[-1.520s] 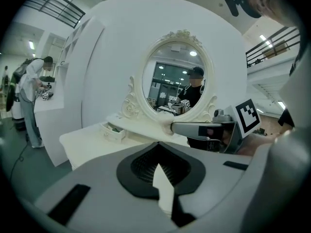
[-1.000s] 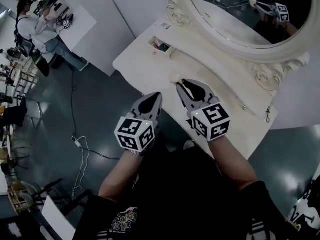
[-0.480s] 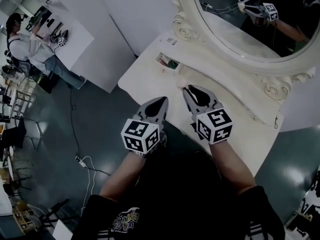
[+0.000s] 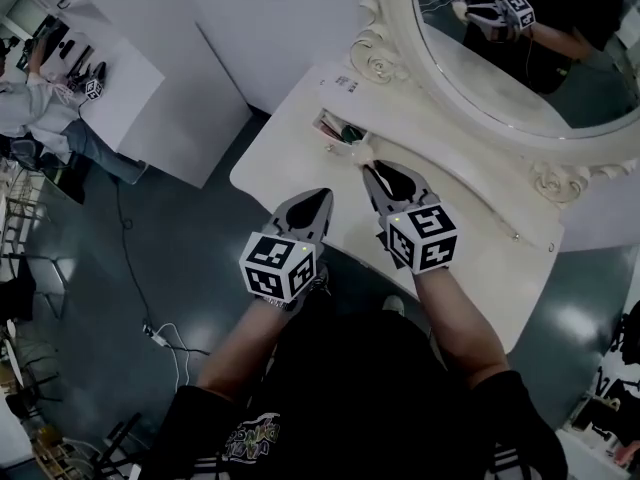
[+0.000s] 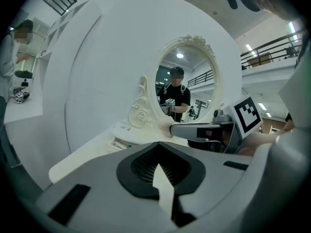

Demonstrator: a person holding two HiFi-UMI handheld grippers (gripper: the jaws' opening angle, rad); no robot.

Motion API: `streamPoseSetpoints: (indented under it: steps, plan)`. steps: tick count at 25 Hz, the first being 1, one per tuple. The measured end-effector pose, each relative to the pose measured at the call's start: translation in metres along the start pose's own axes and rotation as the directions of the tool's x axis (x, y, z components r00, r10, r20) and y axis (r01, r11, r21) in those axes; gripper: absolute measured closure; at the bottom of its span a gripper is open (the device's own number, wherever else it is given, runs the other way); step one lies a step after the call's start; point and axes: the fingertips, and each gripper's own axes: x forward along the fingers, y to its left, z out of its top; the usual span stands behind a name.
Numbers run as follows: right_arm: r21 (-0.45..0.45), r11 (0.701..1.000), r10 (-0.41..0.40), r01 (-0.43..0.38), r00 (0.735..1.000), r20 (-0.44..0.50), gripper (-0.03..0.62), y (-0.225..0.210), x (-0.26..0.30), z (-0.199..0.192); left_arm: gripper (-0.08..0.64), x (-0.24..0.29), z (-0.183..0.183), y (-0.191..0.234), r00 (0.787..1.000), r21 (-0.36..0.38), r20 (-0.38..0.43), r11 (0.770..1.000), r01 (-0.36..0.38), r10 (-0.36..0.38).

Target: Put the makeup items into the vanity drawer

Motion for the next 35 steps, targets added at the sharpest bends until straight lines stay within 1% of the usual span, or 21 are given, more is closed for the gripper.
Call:
streamPoseSetpoints:
  steps: [5, 9, 13, 16, 21, 25, 29, 32, 35]
  plan:
    - [-0.009, 0.999, -0.035, 0.035, 0.999, -0.038, 0.509, -0.010, 0.032, -0.005, 0.560, 0.012, -0.006, 0.027, 1.000, -0.024, -0.015, 0.999, 0.025, -0.025]
    - [-0.025, 0.998, -0.066, 0.064, 0.995, -0.073, 0.509, -0.018, 0.061, -0.012, 0.560, 0.020, -0.009, 0.049, 0.998, -0.029, -0.034, 0.999, 0.045, -0.046]
    - [-0.017, 0.997, -0.081, 0.080, 0.991, -0.110, 0.509, -0.025, 0.091, -0.020, 0.560, 0.027, -0.009, 0.071, 0.997, -0.036, -0.052, 0.998, 0.058, -0.060]
    - [-0.017, 0.995, -0.098, 0.096, 0.984, -0.149, 0.509, -0.032, 0.113, -0.029, 0.560, 0.031, -0.011, 0.086, 0.995, -0.036, -0.072, 0.997, 0.072, -0.075]
    - [-0.013, 0.993, -0.120, 0.120, 0.971, -0.208, 0.509, -0.044, 0.148, -0.041, 0.560, 0.039, -0.017, 0.111, 0.990, -0.056, -0.099, 0.994, 0.091, -0.097]
    - [-0.041, 0.990, -0.139, 0.133, 0.955, -0.262, 0.509, -0.050, 0.170, -0.049, 0.560, 0.045, -0.020, 0.130, 0.988, -0.073, -0.107, 0.992, 0.103, -0.110]
    - [-0.098, 0.986, -0.160, 0.135, 0.932, -0.326, 0.508, -0.051, 0.189, -0.060, 0.560, 0.047, -0.023, 0.149, 0.986, -0.092, -0.116, 0.990, 0.105, -0.116]
    - [-0.123, 0.983, -0.170, 0.134, 0.916, -0.365, 0.505, -0.054, 0.203, -0.066, 0.560, 0.051, -0.026, 0.162, 0.986, -0.108, -0.120, 0.989, 0.105, -0.118]
    - [-0.167, 0.976, -0.198, 0.142, 0.897, -0.396, 0.486, -0.058, 0.213, -0.071, 0.560, 0.054, -0.026, 0.170, 0.985, -0.115, -0.121, 0.987, 0.112, -0.126]
